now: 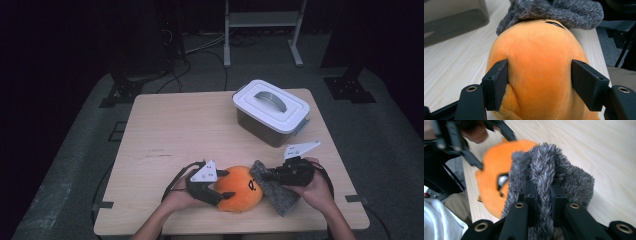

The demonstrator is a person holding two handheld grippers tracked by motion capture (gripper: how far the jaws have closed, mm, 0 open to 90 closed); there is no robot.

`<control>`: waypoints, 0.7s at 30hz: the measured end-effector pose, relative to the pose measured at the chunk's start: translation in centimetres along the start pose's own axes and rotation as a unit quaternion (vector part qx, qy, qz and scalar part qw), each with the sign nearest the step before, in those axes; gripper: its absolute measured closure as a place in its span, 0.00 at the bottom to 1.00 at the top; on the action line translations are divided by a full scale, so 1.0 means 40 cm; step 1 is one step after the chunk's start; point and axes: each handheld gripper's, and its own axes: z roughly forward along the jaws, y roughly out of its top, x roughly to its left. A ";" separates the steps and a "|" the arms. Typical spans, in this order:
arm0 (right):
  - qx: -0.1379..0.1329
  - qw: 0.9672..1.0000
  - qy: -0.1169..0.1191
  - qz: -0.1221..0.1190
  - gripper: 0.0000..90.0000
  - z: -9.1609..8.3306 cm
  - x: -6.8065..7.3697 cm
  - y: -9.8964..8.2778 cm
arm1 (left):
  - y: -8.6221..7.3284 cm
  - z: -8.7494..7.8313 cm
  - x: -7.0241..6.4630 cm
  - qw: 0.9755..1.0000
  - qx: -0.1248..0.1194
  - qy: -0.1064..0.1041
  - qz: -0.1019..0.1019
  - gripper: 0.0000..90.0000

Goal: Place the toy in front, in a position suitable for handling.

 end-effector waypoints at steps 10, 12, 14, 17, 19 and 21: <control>0.019 0.997 -0.008 -0.079 0.87 0.044 0.100 0.049 | 0.002 0.005 0.007 1.000 -0.002 0.013 -0.008 0.35; 0.015 0.998 -0.001 -0.067 0.87 0.047 0.087 0.041 | 0.007 0.000 0.009 1.000 -0.010 0.011 -0.007 0.31; 0.009 0.998 -0.005 -0.061 0.87 0.042 0.078 0.038 | 0.018 -0.017 0.012 0.999 -0.036 0.011 -0.002 0.28; 0.001 0.999 -0.017 -0.049 0.87 0.036 0.063 0.031 | 0.034 -0.038 0.013 0.998 -0.054 0.014 0.002 0.28; -0.004 0.999 -0.017 -0.034 0.87 0.033 0.048 0.026 | 0.036 -0.041 0.011 0.999 -0.051 0.016 0.009 0.28; -0.010 0.999 -0.022 -0.024 0.87 0.030 0.036 0.021 | 0.032 -0.039 0.012 0.999 -0.042 0.016 0.011 0.28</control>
